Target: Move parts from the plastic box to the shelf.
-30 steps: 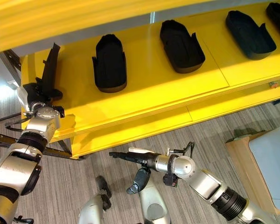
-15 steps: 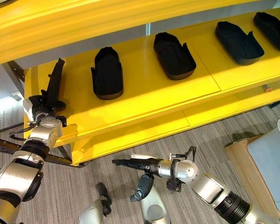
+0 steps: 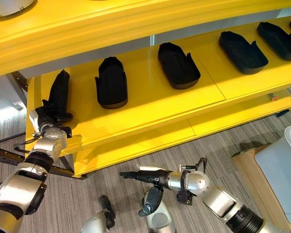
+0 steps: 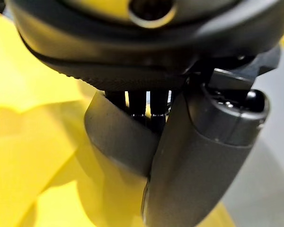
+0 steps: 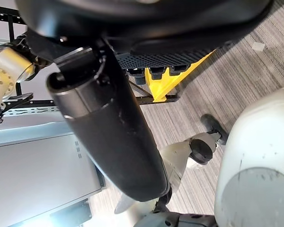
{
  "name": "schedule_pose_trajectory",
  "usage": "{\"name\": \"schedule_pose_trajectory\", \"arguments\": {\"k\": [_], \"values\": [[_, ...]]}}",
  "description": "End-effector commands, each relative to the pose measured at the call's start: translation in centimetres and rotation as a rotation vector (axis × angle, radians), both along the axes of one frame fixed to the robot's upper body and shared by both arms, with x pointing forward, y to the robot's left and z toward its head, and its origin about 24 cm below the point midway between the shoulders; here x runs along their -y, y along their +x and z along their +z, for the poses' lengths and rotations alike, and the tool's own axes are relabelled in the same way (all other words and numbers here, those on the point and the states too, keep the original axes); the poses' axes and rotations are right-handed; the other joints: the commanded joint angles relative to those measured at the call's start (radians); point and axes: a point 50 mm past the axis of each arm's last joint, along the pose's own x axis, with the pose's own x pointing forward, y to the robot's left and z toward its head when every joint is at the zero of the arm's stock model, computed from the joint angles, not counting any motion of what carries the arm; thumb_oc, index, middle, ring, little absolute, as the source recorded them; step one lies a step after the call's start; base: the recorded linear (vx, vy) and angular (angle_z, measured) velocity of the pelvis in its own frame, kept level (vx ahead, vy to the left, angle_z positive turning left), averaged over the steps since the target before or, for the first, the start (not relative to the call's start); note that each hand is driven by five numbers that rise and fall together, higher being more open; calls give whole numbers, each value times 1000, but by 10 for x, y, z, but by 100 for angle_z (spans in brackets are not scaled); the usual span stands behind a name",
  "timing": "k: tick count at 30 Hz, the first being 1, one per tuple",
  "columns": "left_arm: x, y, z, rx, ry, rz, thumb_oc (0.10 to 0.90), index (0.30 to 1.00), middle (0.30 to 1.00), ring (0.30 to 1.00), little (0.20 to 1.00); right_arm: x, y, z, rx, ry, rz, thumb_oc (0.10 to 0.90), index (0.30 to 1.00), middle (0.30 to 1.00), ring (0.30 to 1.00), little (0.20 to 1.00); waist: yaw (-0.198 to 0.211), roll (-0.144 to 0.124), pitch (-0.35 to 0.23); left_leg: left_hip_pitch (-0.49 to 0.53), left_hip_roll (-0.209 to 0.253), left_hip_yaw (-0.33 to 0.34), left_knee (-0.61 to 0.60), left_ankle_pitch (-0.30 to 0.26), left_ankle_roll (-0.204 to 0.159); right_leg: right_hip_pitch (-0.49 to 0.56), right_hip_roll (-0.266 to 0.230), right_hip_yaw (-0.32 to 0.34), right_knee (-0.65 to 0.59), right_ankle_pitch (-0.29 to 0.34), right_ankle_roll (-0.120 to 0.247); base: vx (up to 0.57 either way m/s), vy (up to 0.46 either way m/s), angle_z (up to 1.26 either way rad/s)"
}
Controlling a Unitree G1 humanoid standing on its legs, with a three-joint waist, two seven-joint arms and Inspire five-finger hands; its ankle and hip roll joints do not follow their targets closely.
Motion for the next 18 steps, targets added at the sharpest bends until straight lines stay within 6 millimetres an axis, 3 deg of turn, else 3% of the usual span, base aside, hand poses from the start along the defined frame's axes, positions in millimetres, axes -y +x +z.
{"name": "schedule_pose_trajectory", "arguments": {"k": [1,18], "values": [[-5,-8,-13,-4,-70,31,900,1000,1000,1000,1000,-19,-2,32,130,134,94,900,1000,1000,1000,1000,-24,-27,-23,-26,17,-35,56,-42,-23,35,-18,-71,-116,20,26,53,26,1],[14,-35,-66,-95,-158,30,900,1000,1000,1000,1000,-2,-18,19,46,56,96,900,1000,1000,1000,1000,-43,11,-53,44,-5,-28,30,-33,-23,96,-35,-74,-123,17,31,78,42,0]]}}
